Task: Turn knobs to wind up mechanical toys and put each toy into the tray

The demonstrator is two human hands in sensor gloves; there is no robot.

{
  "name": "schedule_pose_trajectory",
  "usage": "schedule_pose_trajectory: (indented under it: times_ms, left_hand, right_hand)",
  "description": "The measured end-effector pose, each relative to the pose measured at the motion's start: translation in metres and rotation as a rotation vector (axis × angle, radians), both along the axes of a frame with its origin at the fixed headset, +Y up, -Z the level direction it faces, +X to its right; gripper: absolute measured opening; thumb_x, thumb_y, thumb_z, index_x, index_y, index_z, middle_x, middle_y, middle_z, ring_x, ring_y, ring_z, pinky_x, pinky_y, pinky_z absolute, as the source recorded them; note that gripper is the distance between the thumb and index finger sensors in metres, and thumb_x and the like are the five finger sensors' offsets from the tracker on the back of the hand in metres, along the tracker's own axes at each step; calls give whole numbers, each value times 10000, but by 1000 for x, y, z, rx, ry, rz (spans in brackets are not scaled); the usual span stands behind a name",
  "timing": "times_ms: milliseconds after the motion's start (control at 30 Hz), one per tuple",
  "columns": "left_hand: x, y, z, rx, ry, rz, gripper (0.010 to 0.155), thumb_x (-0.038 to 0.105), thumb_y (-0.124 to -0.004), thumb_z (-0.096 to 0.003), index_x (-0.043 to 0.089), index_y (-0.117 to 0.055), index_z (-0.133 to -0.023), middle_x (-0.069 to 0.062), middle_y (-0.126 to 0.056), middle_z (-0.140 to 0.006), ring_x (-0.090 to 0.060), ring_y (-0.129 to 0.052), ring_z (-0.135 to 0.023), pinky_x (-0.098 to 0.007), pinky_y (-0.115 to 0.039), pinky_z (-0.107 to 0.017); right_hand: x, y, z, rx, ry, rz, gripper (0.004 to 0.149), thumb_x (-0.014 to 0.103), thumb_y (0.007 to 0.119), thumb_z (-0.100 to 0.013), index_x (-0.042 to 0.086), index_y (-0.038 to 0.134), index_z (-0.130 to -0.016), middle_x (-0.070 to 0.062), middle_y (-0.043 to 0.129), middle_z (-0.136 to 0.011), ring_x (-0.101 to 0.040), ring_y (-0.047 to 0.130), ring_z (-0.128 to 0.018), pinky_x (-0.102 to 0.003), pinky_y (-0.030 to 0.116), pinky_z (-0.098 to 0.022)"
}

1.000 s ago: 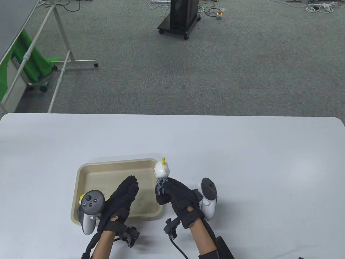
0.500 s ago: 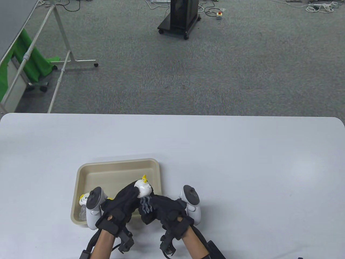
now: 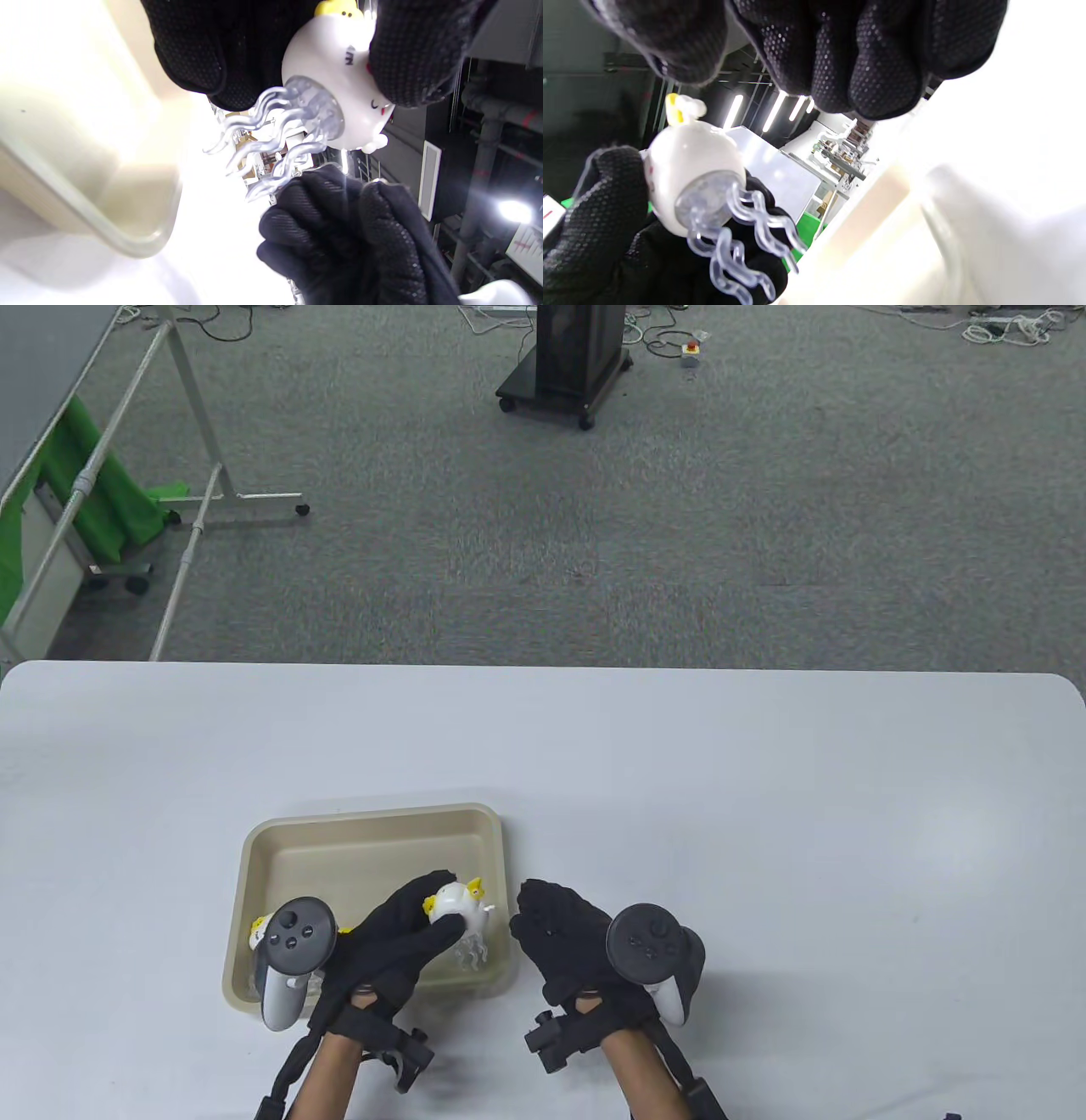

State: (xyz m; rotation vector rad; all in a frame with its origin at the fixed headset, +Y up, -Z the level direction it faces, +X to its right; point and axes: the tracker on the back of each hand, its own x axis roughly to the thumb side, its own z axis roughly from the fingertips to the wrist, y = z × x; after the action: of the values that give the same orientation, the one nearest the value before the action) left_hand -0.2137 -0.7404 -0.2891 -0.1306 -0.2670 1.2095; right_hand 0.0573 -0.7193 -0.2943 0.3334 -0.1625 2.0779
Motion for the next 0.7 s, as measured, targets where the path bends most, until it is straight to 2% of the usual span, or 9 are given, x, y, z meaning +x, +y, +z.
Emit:
schedule_pose_trajectory:
  times_ms: [200, 467, 567, 700]
  left_hand:
    - [6, 1, 0, 14, -14, -66, 754, 583, -847, -470, 220, -676, -1108, -32, -806, -1037, -288, -904, -937, -408, -820, -701]
    - [9, 0, 1, 14, -23, -75, 754, 581, -845, -466, 219, -678, -1107, -32, -811, -1034, -284, -910, -935, -407, -824, -700]
    - [10, 2, 1, 20, -35, -79, 753, 572, -849, -463, 219, -680, -1106, -33, -813, -1033, -284, -914, -933, -407, -827, -700]
    - [14, 4, 1, 35, -53, -94, 751, 557, -854, -459, 221, -682, -1107, -34, -812, -1037, -283, -916, -933, -405, -828, -703]
  right_hand:
    - [-9, 7, 4, 44, 29, 21, 505, 429, 806, -419, 108, 814, -808, -152, 907, -750, -338, 942, -553, -510, 787, -473]
    - [-10, 6, 3, 22, 10, -9, 450, 402, 793, -426, 102, 836, -759, -140, 935, -670, -310, 957, -473, -495, 806, -416]
    - [-8, 3, 1, -37, 13, -86, 439, 407, 795, -424, 93, 853, -725, -140, 950, -620, -298, 966, -422, -486, 818, -373]
    - [-3, -6, -3, -231, 0, -233, 423, 422, 795, -427, 84, 882, -667, -131, 974, -534, -273, 976, -338, -469, 833, -310]
